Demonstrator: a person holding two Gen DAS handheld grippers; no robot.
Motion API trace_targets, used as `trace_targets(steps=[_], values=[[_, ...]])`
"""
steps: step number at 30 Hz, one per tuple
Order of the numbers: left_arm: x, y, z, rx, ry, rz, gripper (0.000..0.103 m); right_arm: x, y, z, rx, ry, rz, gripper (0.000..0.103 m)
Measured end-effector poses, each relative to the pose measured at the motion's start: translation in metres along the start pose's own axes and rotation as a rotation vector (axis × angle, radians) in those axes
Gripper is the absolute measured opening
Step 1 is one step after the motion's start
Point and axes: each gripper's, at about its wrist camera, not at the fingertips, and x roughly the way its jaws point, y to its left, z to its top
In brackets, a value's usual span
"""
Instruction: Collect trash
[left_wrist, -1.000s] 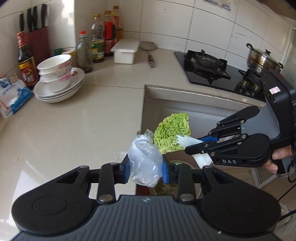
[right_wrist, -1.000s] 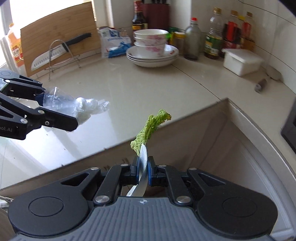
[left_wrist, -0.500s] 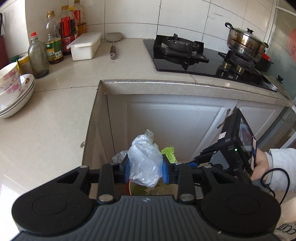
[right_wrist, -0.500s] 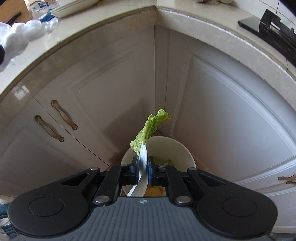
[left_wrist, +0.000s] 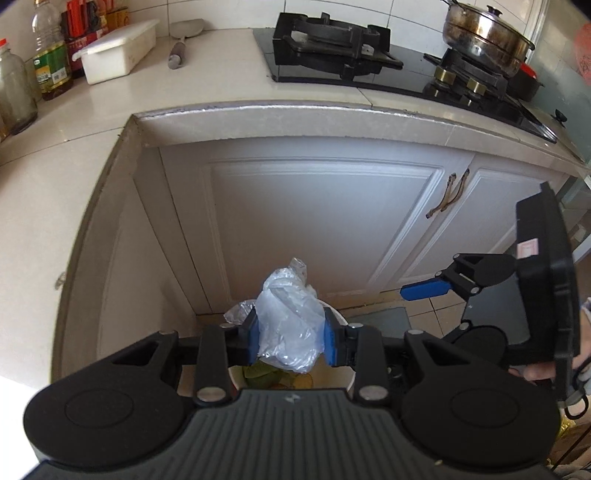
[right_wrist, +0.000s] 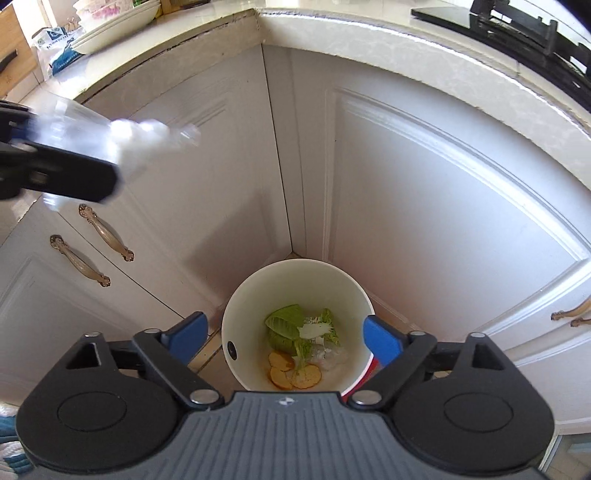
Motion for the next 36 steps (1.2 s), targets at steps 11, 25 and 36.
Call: trace_targets(steps=[11,25,36], values=[[0.054,-0.037,0.005,0.083,0.026,-0.009,0.081,-0.014,-0.014,-0.023,0.063,0.016,-0.047,0.098],[0.036,-0.034,-0.006,0.058,0.034,0.127,0.093,-0.014,-0.015,-0.018,0.158,0.053,-0.102,0.102],[0.001,-0.009,-0.019,-0.037,0.164,0.271,0.096,-0.045,0.002,-0.010,0.363,0.153,-0.239,0.103]])
